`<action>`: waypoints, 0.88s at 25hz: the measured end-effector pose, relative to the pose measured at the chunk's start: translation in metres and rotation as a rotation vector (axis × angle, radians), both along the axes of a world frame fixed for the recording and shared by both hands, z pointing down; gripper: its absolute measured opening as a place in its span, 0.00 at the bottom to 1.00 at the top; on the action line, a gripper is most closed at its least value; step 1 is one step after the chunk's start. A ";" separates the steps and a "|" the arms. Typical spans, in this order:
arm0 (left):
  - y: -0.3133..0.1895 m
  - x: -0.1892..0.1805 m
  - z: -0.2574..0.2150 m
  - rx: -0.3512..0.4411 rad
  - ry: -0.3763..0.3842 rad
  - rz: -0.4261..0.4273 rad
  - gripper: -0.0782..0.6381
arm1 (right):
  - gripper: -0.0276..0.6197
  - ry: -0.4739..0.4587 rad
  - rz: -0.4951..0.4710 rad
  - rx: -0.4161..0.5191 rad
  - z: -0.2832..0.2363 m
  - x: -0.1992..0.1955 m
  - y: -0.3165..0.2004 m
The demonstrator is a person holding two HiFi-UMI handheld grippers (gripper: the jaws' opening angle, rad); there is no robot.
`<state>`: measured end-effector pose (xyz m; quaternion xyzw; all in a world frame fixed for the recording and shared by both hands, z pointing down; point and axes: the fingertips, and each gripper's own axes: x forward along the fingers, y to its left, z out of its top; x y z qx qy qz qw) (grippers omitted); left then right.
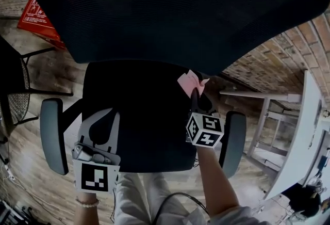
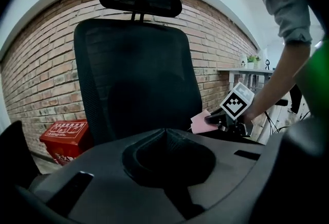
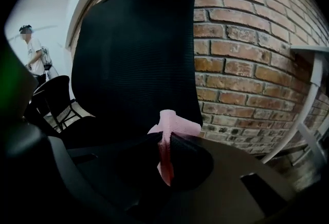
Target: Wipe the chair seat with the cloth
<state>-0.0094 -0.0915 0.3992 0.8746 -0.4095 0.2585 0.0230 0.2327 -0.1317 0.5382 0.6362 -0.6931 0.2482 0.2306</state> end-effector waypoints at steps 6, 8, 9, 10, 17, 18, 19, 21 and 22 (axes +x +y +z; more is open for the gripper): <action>-0.002 -0.005 0.011 -0.023 -0.017 0.001 0.13 | 0.13 -0.046 0.056 -0.058 0.039 0.008 -0.007; -0.002 -0.007 0.016 -0.023 -0.023 0.012 0.13 | 0.13 -0.057 0.070 -0.070 0.047 0.004 -0.008; -0.002 -0.008 0.018 -0.025 -0.022 0.014 0.13 | 0.13 -0.062 0.073 -0.074 0.050 0.001 -0.009; -0.002 -0.010 0.019 -0.031 -0.019 0.012 0.13 | 0.13 -0.065 0.076 -0.077 0.052 -0.002 -0.010; -0.006 -0.024 0.021 -0.046 0.014 -0.044 0.13 | 0.13 -0.095 0.010 -0.083 0.058 -0.048 -0.022; -0.006 -0.027 0.021 -0.047 0.015 -0.051 0.13 | 0.13 -0.100 -0.008 -0.084 0.058 -0.057 -0.023; -0.006 -0.029 0.022 -0.048 0.011 -0.054 0.13 | 0.13 -0.107 -0.022 -0.085 0.059 -0.067 -0.025; -0.004 -0.033 0.021 -0.049 0.004 -0.057 0.13 | 0.13 -0.121 -0.051 -0.085 0.060 -0.086 -0.028; -0.003 -0.035 0.021 -0.049 0.004 -0.060 0.13 | 0.13 -0.128 -0.068 -0.086 0.061 -0.097 -0.030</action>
